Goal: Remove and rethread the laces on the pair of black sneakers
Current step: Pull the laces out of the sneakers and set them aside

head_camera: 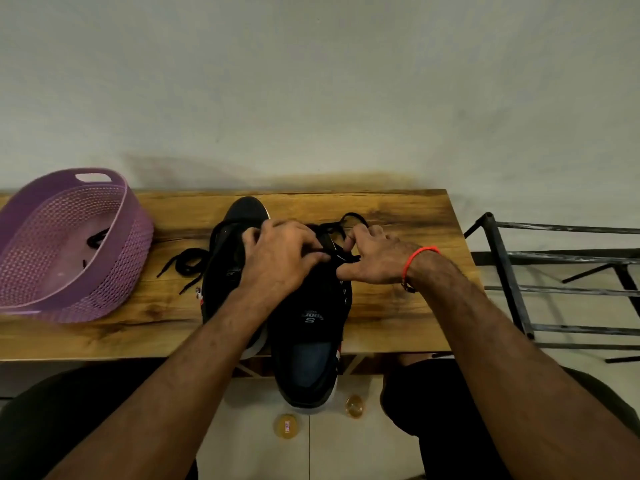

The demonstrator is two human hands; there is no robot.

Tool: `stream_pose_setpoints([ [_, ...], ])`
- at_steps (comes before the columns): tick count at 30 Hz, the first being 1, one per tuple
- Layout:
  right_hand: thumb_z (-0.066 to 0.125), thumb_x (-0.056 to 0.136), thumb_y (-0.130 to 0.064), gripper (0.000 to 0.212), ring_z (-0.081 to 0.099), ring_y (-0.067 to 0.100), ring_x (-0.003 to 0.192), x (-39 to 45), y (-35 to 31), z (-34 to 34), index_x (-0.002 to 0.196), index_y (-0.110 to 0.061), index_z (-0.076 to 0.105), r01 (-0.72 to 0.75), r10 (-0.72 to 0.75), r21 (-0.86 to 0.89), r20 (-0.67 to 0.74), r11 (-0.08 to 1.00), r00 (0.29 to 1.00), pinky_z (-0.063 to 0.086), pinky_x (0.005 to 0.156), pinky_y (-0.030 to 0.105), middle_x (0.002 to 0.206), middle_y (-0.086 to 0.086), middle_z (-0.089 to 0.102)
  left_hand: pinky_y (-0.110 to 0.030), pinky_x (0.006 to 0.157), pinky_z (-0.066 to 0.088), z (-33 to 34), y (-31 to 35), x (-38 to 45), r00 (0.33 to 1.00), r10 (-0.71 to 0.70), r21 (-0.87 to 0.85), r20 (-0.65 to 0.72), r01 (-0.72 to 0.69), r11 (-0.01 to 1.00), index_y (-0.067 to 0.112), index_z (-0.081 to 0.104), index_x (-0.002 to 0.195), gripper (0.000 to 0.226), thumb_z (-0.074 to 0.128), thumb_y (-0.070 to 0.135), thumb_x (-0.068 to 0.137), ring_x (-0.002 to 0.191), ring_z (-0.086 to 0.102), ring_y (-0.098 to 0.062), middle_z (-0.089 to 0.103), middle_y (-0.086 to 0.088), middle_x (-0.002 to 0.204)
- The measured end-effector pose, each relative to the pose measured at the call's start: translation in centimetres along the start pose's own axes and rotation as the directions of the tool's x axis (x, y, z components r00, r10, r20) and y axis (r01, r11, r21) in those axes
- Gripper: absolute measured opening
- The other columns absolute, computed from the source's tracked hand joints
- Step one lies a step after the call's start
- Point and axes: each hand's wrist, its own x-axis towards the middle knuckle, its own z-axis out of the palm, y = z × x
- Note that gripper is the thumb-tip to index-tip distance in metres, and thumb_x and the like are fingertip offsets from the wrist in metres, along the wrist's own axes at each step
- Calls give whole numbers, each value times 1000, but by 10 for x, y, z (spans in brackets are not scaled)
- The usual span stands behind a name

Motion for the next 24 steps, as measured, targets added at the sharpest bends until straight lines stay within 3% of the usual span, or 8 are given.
stream_pose_setpoints([
  [5,66,82,-56,51,37,26,123,0,6,-2,119,-32,41,-6,8,-48,40,999,999,40,102,44,133,3,37,-53,107,31,-31,-27,1,921,-276,-31,-275,278,960,29,72,114,28,64,47,94,121,54,-29,68,1,119],
  [8,66,82,-54,51,39,27,122,-1,5,-2,119,-32,40,-3,5,-44,42,999,999,41,103,47,134,4,36,-55,108,31,-44,-46,-1,846,-313,-12,-432,342,940,24,67,124,35,61,41,95,131,45,-34,58,-5,136],
  [11,67,82,-53,51,40,27,119,-2,3,-2,119,-31,39,0,1,-35,34,999,999,43,100,45,131,3,36,-60,114,24,-32,-32,-6,941,-79,130,-328,128,983,33,54,138,50,69,40,90,147,24,-33,33,-1,158],
  [14,66,82,-52,52,40,27,117,-3,1,-1,120,-30,39,7,-6,-33,14,999,1000,41,93,41,129,4,37,-65,116,14,-2,-4,-15,987,143,302,-71,-115,946,43,63,127,39,68,50,89,152,5,-34,18,3,165],
  [16,66,82,-51,50,38,28,116,-2,0,0,119,-30,39,10,-9,-28,7,1000,1000,39,89,40,128,4,37,-64,116,10,14,5,-17,990,139,307,38,-144,941,44,64,126,36,65,50,91,152,-2,-34,15,4,167],
  [19,66,83,-50,49,36,28,118,-3,0,0,119,-30,39,13,-12,-25,12,1000,1000,38,90,40,128,4,37,-60,116,12,16,11,-15,993,111,256,47,-119,959,46,66,122,31,64,49,92,151,3,-31,26,12,163],
  [22,66,83,-49,49,35,28,119,-3,0,0,120,-30,39,14,-14,-36,15,999,1000,39,93,41,129,4,36,-54,111,21,-7,0,-8,985,41,192,-169,-8,981,42,71,112,23,63,51,92,144,25,-25,47,15,147],
  [24,66,83,-49,49,36,28,119,-3,1,0,119,-30,40,13,-12,-45,18,999,1000,40,96,43,130,4,36,-49,106,27,-31,-18,-4,906,-107,56,-409,142,988,34,70,108,22,61,48,94,132,42,-25,60,9,132],
])
